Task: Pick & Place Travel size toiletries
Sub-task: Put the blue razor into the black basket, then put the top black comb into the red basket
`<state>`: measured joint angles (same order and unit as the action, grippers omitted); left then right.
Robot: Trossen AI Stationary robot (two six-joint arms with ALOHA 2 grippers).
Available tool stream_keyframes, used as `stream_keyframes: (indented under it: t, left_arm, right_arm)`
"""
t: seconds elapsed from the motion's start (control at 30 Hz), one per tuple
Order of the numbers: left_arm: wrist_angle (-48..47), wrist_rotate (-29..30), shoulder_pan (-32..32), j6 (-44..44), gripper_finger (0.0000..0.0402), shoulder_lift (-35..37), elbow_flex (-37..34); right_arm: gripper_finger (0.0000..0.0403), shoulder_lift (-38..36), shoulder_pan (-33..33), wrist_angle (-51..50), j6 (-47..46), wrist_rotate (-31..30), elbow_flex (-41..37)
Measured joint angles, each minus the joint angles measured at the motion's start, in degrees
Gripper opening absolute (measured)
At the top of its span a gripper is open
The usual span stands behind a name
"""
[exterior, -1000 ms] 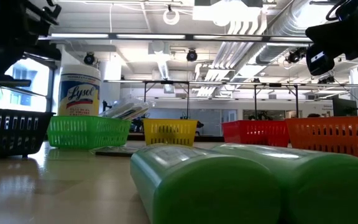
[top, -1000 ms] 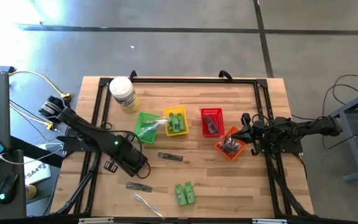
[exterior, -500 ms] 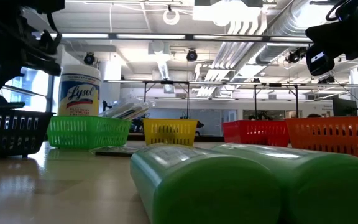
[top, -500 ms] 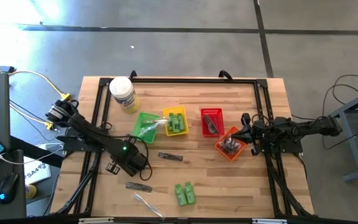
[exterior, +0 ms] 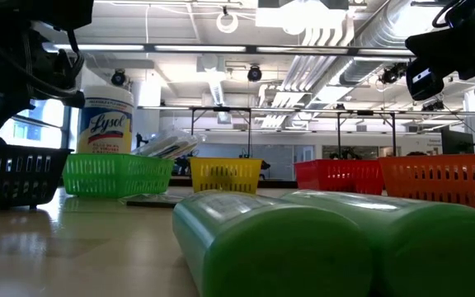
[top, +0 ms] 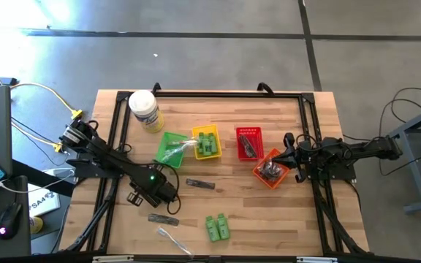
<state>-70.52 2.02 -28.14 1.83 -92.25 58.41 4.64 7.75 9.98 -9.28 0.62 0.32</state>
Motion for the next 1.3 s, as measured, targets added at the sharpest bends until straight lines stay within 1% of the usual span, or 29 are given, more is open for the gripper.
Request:
stream_keyframes:
  t: [0.33, 0.57, 0.73, 0.93, 1.13, 1.2, 1.3]
  left_arm:
    - [-0.1, 1.1, 0.0, 2.5, 0.0024, 0.0, 0.0]
    - [-0.1, 0.8, 0.0, 2.5, 0.0063, 0.0, 0.0]
    - [-0.1, 0.8, 0.0, 3.2, 0.0074, 0.0, 0.0]
    - [-1.2, 0.7, 0.0, 5.5, 0.0076, 0.0, 0.0]
    - [-6.1, 0.7, 0.0, 5.9, 0.0074, 0.0, 0.1]
    - [-7.6, 0.7, 0.0, 5.6, 0.0068, 0.0, 0.1]
    - [-8.4, 0.7, 0.0, 5.3, 0.0048, 0.9, 0.1]
  right_arm:
    - [0.0003, 0.0, 0.0, 0.0, -0.1, 0.0, 0.0]
    - [0.0003, 0.0, 0.0, 0.0, -0.2, 0.0, 0.0]
    - [0.0003, 0.0, 0.0, 0.0, -1.0, 0.0, 0.0]
    - [0.0003, 0.0, 0.0, 0.0, -1.0, -0.3, 0.0]
    - [0.0003, 0.0, 0.0, 0.1, -1.0, -0.3, 0.0]
    - [0.0003, 0.0, 0.0, 0.1, -1.0, -0.4, 0.0]
    - [0.0003, 0.0, 0.0, 0.1, -1.3, -0.4, 0.0]
